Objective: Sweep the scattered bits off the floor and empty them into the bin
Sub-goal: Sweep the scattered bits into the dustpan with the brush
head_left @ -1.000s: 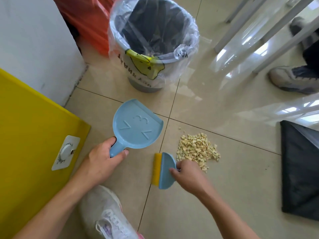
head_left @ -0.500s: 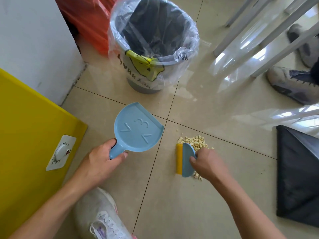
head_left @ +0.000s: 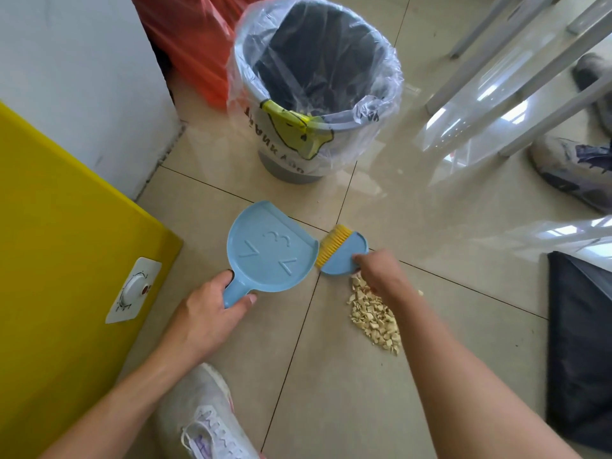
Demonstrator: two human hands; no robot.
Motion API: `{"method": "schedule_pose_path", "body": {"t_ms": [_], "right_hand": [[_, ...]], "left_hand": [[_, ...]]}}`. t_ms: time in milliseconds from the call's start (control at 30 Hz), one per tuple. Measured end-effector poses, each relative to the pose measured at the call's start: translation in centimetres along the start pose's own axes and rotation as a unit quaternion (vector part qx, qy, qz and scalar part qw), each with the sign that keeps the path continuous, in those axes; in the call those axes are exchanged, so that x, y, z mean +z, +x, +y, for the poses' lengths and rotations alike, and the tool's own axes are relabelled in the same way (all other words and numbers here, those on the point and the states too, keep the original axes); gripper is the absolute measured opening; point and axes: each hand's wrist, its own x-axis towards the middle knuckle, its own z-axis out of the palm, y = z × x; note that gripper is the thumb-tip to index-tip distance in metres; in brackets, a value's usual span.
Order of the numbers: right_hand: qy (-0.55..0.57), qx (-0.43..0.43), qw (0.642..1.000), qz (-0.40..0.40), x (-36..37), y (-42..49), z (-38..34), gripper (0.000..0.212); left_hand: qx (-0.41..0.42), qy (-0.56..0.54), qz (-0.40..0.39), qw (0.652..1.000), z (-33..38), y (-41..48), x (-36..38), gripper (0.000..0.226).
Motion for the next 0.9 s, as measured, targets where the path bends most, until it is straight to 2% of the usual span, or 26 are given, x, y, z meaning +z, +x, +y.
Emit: {"method": "schedule_pose_path", "body": {"t_ms": [167,300,400,533,633,767,900], "right_hand": [[0.046,0.064,0.997,0.012,-3.2,-1.0,5.9,0.022],[0.121,0.099,0.988,0.01,-3.1,-4.0,7.6,0.023],[0.169,0.067,0.983,-0.001,-2.6,-5.2,5.2,0.027],[0.255,-0.006,0.966,-0.033,-0.8,-4.7,-1.8,0.029],[0.282,-0.022,0.959,-0.014,0.9,-2.2,-7.5,0.023],[0.261,0.01,0.965,-0.028,1.7,0.9,-9.9,0.012],[0.232,0.083,0.966,-0.076,-0.1,0.9,-4.4,0.021]], "left_hand": [[0.003,0.01,-0.015,1.0,0.1,-0.1,0.9,0.026],[-0.015,0.0,-0.006,1.0,0.0,-0.4,0.9,0.026],[-0.017,-0.006,0.009,1.0,-0.4,-0.6,0.7,0.024],[-0.016,-0.018,0.048,0.999,-1.3,-0.7,-0.1,0.024],[-0.003,-0.024,0.083,0.996,-1.8,-0.6,-0.4,0.031],[0.017,-0.027,0.092,0.995,-1.3,-0.2,-0.7,0.03],[0.029,-0.024,0.075,0.996,-0.8,0.1,-0.4,0.025]]}}
